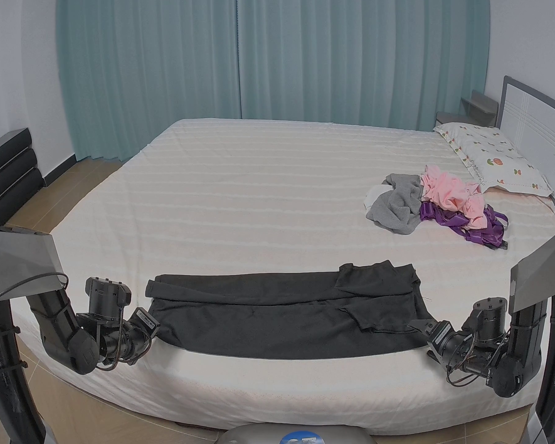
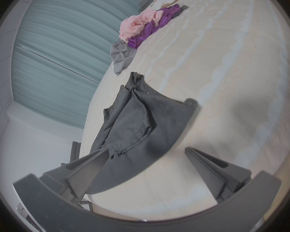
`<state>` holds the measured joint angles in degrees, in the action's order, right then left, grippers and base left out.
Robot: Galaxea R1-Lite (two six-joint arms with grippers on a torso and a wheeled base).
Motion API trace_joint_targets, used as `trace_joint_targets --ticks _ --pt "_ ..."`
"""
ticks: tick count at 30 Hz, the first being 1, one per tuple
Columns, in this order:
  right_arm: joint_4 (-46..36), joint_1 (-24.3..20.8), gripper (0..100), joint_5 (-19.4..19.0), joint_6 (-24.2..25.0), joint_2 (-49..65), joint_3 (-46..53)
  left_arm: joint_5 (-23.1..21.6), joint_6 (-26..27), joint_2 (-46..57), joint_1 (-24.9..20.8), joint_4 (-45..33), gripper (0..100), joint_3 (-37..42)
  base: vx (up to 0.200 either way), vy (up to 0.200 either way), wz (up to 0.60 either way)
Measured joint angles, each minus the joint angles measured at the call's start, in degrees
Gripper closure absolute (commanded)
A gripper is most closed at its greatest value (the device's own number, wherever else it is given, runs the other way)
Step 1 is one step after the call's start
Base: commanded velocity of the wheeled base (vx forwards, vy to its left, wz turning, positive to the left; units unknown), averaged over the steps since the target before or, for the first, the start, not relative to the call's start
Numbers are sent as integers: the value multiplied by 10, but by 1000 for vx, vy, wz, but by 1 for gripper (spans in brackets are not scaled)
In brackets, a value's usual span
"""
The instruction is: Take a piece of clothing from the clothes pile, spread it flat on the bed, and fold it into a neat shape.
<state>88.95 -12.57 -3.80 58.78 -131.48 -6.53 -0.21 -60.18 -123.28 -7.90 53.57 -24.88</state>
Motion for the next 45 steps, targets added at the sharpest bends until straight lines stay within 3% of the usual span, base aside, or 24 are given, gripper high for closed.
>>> trace_joint_targets --ticks 12,13,27,45 --pt "0 6 0 8 1 -15 -38 0 1 3 0 0 100 1 0 0 0" --pt "0 6 100 8 1 -16 -40 0 1 3 0 0 100 1 0 0 0" --pt "0 2 100 13 1 -21 -33 1 7 7 0 1 100 4 0 0 0" --pt "0 5 100 13 -8 50 44 4 92 51 23 -6 100 31 0 0 0"
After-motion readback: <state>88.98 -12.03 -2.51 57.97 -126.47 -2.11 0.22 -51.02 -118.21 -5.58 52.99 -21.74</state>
